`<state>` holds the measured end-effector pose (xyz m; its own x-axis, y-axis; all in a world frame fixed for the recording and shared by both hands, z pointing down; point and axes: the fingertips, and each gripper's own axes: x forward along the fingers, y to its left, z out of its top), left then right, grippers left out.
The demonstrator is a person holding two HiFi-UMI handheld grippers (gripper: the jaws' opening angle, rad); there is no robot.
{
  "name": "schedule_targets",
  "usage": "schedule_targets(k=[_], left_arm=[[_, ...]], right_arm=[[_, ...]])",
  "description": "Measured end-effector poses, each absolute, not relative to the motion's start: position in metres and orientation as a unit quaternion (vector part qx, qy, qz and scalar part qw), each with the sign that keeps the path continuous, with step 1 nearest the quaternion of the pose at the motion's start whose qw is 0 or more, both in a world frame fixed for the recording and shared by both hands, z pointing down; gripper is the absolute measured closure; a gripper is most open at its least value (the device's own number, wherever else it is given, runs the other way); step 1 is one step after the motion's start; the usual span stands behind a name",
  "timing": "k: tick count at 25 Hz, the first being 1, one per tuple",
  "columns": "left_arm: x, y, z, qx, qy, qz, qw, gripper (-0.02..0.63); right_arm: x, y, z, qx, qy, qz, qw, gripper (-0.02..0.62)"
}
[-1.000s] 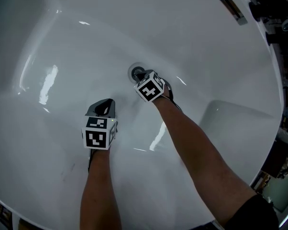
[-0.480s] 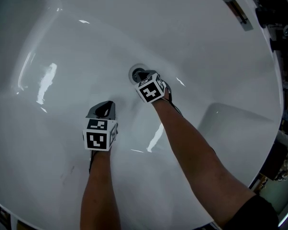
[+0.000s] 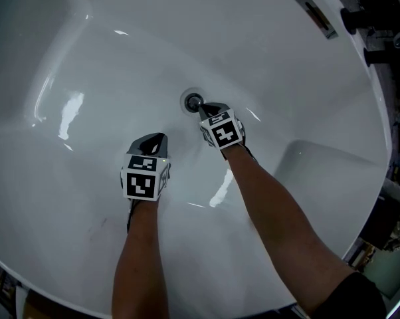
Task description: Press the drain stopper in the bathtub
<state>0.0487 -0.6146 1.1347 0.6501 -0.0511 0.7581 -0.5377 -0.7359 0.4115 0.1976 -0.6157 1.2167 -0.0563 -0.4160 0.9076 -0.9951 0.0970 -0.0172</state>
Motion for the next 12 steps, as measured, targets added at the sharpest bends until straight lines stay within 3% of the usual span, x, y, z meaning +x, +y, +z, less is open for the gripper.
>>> schedule_targets(k=[3, 7, 12], left_arm=[[0.048, -0.624, 1.1, 0.854, -0.186, 0.363, 0.324, 0.583], [0.043, -0.635, 1.037, 0.862, -0.205, 0.328, 0.328, 0.583], [0.026, -0.621, 0.944, 0.87, -0.21, 0.33, 0.302, 0.583]], right_arm=[[0.201, -0.583, 1.181, 0.606, -0.611, 0.384, 0.336, 0.58], [0.189, -0.555, 1.096, 0.656, -0.602, 0.405, 0.207, 0.581], [0.163, -0.518, 0.974, 0.639, -0.634, 0.392, 0.189, 0.581]])
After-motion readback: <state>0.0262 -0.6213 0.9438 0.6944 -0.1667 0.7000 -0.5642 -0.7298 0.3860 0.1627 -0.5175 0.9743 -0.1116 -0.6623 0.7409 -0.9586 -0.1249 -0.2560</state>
